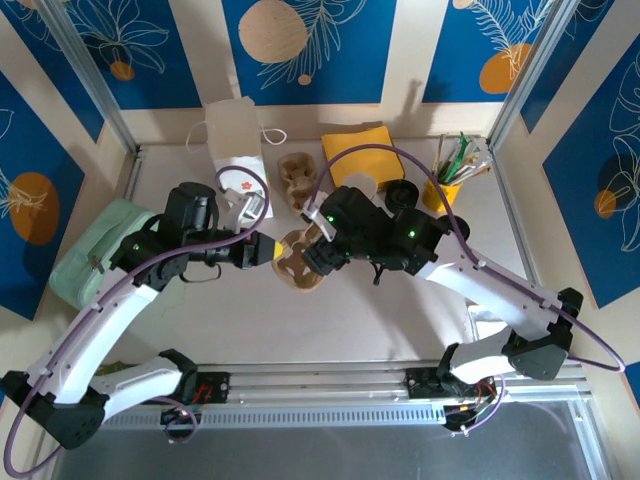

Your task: Pack the takeout coffee

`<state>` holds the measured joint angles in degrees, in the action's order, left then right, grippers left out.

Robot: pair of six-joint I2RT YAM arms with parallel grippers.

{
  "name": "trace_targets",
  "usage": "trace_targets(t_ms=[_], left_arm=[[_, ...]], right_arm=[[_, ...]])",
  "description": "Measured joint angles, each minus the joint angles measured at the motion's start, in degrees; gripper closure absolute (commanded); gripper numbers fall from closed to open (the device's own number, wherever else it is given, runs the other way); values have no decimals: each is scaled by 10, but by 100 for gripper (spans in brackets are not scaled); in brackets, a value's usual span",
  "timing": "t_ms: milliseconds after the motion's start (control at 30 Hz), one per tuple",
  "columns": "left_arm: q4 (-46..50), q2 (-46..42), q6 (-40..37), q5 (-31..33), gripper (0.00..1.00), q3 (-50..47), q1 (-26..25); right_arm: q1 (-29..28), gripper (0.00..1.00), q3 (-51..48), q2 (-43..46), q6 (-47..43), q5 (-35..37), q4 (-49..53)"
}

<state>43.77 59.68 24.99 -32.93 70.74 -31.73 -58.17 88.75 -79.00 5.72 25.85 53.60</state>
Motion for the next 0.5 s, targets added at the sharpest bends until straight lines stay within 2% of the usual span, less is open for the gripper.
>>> trace_targets(t_ms=[333, 500], left_arm=[[0, 0, 0, -1, 100, 0, 0], [-5, 0, 0, -1, 100, 0, 0]], right_arm=[[-2, 38, 2, -34, 0, 19, 1], [-3, 42, 2, -32, 3, 22, -2]])
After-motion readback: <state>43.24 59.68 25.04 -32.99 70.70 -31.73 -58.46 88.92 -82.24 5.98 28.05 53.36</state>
